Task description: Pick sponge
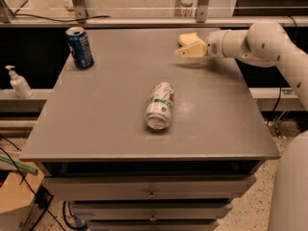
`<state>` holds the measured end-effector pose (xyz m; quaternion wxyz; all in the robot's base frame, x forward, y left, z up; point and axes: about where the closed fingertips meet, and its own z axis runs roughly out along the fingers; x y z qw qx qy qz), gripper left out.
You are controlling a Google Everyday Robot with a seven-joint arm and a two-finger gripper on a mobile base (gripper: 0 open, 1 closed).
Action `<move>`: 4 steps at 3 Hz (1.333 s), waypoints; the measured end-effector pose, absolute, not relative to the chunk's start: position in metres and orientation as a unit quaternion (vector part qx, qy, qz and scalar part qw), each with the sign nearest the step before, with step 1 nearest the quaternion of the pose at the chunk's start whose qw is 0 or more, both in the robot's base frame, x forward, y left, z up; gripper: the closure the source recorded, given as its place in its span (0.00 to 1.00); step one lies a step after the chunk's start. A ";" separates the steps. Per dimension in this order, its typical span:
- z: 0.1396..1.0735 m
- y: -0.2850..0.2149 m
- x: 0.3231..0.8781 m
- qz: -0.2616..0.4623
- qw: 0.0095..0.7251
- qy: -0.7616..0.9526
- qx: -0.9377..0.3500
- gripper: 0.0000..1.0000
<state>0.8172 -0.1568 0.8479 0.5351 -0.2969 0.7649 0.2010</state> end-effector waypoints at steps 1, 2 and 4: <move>0.838 -0.162 0.826 0.201 0.524 0.777 -0.283 0.18; 0.834 -0.166 0.830 0.200 0.519 0.783 -0.279 0.40; 0.862 -0.155 0.824 0.194 0.536 0.763 -0.306 0.87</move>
Offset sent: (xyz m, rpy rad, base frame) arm 0.0165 -0.0205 -0.0143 -0.0052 0.0627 -0.0563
